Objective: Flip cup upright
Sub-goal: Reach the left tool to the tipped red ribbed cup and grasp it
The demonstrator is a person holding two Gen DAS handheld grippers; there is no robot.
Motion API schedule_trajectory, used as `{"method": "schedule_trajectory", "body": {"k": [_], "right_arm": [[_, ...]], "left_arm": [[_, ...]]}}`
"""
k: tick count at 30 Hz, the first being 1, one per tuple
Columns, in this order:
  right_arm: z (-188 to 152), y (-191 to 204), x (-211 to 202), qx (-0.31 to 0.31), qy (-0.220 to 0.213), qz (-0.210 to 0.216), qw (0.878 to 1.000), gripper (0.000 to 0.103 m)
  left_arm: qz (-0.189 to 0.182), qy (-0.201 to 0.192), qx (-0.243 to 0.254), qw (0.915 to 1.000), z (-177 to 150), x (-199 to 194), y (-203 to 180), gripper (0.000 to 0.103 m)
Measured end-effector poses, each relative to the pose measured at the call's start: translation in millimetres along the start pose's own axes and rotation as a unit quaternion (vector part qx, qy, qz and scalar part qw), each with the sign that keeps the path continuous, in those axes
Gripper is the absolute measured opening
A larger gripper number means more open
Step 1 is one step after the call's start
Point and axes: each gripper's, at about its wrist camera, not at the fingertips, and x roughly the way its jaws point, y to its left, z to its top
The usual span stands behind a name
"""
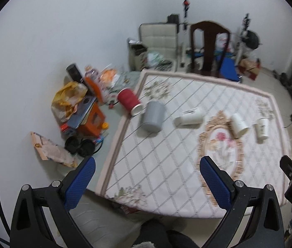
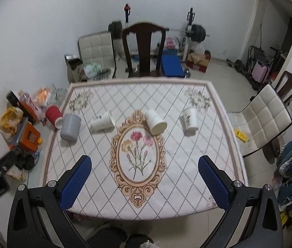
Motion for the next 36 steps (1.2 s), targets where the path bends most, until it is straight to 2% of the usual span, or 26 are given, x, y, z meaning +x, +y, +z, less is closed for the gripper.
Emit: {"method": "schedule_trajectory", "body": {"k": [4, 11, 17, 23, 29, 36], "right_arm": [[0, 19, 53, -0.010, 0.043, 0.001, 0.999, 0.103], [13, 73, 141, -0.028, 0.105, -0.007, 0.994, 0.103], [29, 119, 209, -0.045, 0.154, -0.015, 0.987, 0.103], [44, 159, 280, -0.049, 0.198, -0.023, 0.979, 0.103], [57, 189, 341, -0.043, 0.226, -0.036, 0.972, 0.103], [75, 208, 383, -0.047, 0.237, -0.049, 0.969, 0.103]], "left_arm": [[0.025, 0.035, -0.012, 0.9990, 10, 45, 21, 0.103], [0.037, 0.080, -0.016, 0.9960, 39, 118, 49, 0.103], [0.036, 0.120, -0.019, 0.9920, 74, 193, 68, 0.103], [0.035, 0.155, -0.044, 0.9864, 106, 262, 91, 0.103], [0.015, 0.191, -0.073, 0.9788, 134, 332, 102, 0.103], [-0.033, 0.224, -0.117, 0.9670, 156, 392, 101, 0.103]]}}
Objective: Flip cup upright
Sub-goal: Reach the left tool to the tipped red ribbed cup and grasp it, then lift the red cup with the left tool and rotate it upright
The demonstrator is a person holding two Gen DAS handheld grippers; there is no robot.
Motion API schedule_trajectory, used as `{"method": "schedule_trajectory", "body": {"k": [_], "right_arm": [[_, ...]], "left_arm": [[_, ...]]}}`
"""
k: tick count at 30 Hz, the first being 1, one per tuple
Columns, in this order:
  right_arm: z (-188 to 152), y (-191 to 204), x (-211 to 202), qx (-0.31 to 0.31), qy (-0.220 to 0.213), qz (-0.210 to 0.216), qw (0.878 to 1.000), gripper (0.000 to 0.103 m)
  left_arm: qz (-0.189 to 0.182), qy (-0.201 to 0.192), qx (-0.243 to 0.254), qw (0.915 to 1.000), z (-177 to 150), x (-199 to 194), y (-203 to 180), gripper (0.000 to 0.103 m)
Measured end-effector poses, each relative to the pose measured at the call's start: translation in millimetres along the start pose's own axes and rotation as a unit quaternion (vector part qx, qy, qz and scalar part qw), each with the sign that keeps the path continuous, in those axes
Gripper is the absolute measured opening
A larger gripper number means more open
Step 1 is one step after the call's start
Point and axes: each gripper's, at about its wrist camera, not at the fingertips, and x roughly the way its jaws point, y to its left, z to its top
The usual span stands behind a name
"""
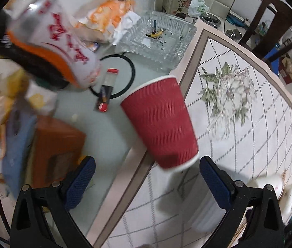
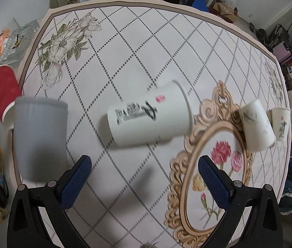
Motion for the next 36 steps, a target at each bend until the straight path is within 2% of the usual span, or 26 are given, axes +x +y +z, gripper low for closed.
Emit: {"method": "schedule_trajectory", "body": {"k": [6, 9, 11, 13, 22, 30, 36], "right_arm": [[19, 10, 7, -0.001, 0.000, -0.004, 1.000, 0.103], [23, 9, 7, 0.005, -0.002, -0.006, 1.000, 0.103], [25, 7, 7, 0.008, 0.000, -0.008, 1.000, 0.103], [27, 5, 7, 0.010, 0.000, -0.010, 1.000, 0.103], [27, -8, -5, 0.021, -0.010, -0.021, 1.000, 0.103], [19, -29, -27, 0.039, -0.023, -0.018, 0.999, 0.103], [1, -53, -47, 0.041, -0.035, -0.016, 0.998, 0.103]], "left_arm": [[-0.040, 0.025, -0.025, 0.9986, 20, 31, -1, 0.101], [-0.054, 0.031, -0.030, 0.9976, 24, 41, 0, 0.093], [-0.062, 0.032, -0.036, 0.9969, 26, 47, 3, 0.080], [-0.071, 0.026, -0.036, 0.9965, 27, 49, 4, 0.079], [-0.015, -0.025, 0.022, 0.9993, 29, 27, -7, 0.073], [0.013, -0.079, 0.058, 0.9951, 14, -27, -13, 0.073], [0.024, -0.114, 0.081, 0.9899, -13, -72, -25, 0.073]]}}
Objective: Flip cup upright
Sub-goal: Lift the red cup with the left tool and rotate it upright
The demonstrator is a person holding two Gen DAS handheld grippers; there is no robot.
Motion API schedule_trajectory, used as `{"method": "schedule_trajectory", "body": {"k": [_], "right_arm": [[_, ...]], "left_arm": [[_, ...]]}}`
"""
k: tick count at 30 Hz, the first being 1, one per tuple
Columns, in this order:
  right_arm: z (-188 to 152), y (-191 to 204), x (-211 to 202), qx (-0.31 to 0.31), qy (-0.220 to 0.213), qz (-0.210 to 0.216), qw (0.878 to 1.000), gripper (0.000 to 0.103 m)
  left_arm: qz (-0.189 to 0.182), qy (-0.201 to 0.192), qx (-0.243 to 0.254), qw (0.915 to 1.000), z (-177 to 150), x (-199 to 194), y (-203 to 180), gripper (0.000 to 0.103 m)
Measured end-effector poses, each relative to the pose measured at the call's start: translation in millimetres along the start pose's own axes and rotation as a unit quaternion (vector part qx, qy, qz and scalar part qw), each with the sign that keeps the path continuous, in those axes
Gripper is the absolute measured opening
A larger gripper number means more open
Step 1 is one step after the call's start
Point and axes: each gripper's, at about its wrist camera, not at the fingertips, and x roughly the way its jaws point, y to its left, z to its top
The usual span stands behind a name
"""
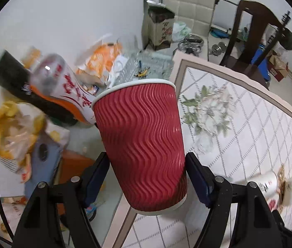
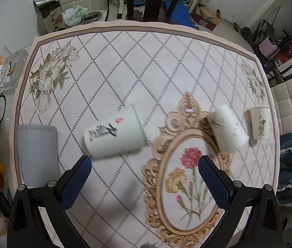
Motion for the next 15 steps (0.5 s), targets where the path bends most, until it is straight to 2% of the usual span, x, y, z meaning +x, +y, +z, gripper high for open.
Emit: {"method": "schedule_trajectory", "body": {"k": [7, 15], "right_arm": [[-34, -52, -8, 0.000, 0.009, 0.007, 1.000, 0.103], [-80, -131, 5, 0.019, 0.028, 0.004, 0.999, 0.103]], "left_arm": [[0.000, -0.009, 0.047, 0.9988, -57, -59, -49, 0.073], [-0.031, 0.022, 0.108, 0.9934, -136, -70, -137, 0.073]]}}
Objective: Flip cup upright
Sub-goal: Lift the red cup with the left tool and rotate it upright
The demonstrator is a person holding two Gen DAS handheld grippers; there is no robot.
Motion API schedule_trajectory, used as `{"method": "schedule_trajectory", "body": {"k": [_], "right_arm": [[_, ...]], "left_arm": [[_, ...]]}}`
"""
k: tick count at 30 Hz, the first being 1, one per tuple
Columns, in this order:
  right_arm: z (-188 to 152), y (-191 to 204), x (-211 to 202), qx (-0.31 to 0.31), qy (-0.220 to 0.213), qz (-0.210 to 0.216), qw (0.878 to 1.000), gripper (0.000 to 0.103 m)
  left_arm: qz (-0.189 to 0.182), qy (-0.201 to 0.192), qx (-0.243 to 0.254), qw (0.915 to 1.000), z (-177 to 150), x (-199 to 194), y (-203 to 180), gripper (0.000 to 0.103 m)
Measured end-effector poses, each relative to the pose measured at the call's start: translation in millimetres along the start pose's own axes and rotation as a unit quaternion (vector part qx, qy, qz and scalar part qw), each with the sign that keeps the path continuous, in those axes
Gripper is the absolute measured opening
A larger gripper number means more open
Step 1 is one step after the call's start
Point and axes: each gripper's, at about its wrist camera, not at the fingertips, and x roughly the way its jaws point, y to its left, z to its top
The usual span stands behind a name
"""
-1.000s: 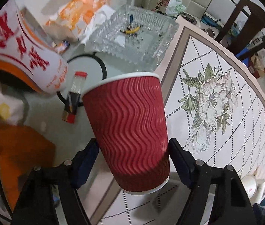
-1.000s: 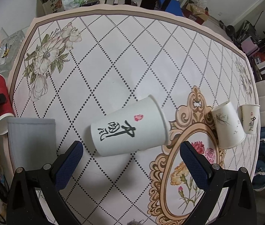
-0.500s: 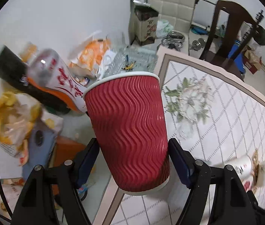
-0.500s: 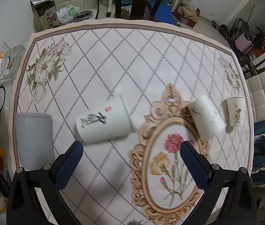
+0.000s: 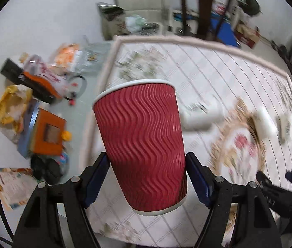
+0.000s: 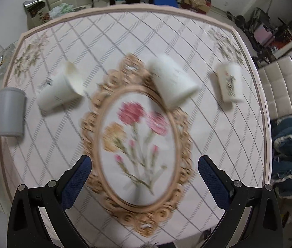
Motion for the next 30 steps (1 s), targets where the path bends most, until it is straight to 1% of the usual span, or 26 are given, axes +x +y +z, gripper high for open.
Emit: {"method": "schedule_trajectory", "body": {"k": [4, 8, 11, 14, 21, 23, 27, 30], "right_arm": [[-21, -43, 17, 0.011, 0.018, -0.014, 1.000, 0.103], [-37, -84, 36, 0.024, 0.033, -0.034, 0.999, 0.103], [-46, -110, 51, 0.036, 0.046, -0.045, 0.997, 0.103], [-53, -131, 66, 0.049, 0.054, -0.044, 0.996, 0.103], [-67, -152, 95, 0.058, 0.065, -0.044, 0.995, 0.103], [-69, -154, 99, 0.058, 0.066, -0.045, 0.995, 0.103], [-68, -156, 103, 0.054, 0.068, -0.045, 0.995, 0.103], [-67, -158, 105, 0.051, 0.068, -0.045, 0.995, 0.103]], "left_arm": [[-0.020, 0.020, 0.036, 0.9990, -30, 13, -52, 0.073], [-0.037, 0.042, 0.078, 0.9954, -59, 33, -108, 0.073], [-0.040, 0.057, 0.107, 0.9918, -74, 53, -137, 0.073], [-0.044, 0.071, 0.115, 0.9899, -85, 70, -157, 0.073], [-0.043, 0.083, 0.109, 0.9897, -94, 97, -171, 0.073], [-0.041, 0.089, 0.108, 0.9892, -96, 103, -173, 0.073], [-0.037, 0.086, 0.104, 0.9903, -97, 105, -173, 0.075], [-0.042, 0.092, 0.092, 0.9906, -95, 110, -170, 0.075]]}}
